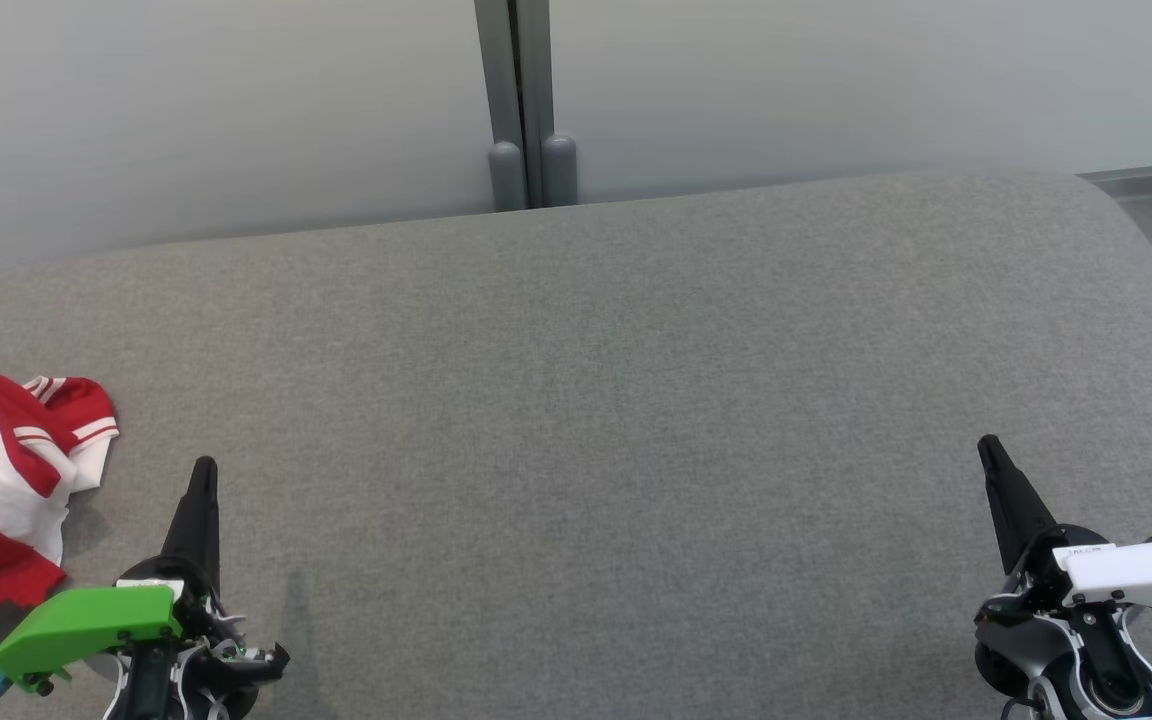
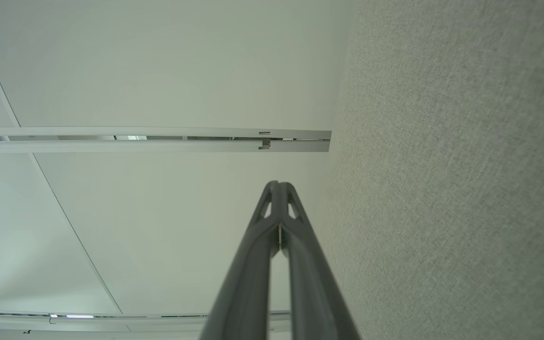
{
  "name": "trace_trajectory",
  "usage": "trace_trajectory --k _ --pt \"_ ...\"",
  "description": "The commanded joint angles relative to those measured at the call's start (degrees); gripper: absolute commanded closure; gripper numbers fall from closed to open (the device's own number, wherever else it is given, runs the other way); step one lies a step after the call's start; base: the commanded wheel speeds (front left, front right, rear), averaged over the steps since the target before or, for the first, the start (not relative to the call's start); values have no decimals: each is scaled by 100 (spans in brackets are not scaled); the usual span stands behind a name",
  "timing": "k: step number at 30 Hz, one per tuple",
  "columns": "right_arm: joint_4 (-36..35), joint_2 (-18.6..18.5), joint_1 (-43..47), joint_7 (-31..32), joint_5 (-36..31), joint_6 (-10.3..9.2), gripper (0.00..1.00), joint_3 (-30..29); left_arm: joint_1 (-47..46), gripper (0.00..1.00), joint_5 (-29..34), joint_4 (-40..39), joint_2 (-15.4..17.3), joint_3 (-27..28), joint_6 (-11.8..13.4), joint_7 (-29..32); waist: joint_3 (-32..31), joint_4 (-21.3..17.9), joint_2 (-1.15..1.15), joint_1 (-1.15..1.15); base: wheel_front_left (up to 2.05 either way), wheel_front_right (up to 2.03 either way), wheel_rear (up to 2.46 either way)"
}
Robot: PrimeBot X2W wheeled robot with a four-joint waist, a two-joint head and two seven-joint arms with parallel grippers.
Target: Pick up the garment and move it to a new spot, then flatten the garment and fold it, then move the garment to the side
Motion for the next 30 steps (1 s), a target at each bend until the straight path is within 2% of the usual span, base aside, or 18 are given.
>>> trace_trajectory --k 1,12,13,21,30 --pt "-15 -30 60 18 18 0 100 -9 61 100 -20 -10 32 9 -33 16 0 0 0 0 0 0 0" --pt "-15 -30 60 18 18 0 100 -8 61 100 -20 -10 32 9 -33 16 0 0 0 0 0 0 0" --pt "-1 -1 0 -1 -1 0 0 -1 0 0 1 1 0 -1 0 -1 0 0 0 0 0 0 0" --pt "115 -1 63 -142 -168 -2 0 94 38 0 192 236 2 -67 7 -149 7 4 0 0 0 0 0" --pt "116 -84 2 -397 -1208 -2 0 176 12 0 1378 267 49 -139 3 -400 18 16 0 0 0 0 0"
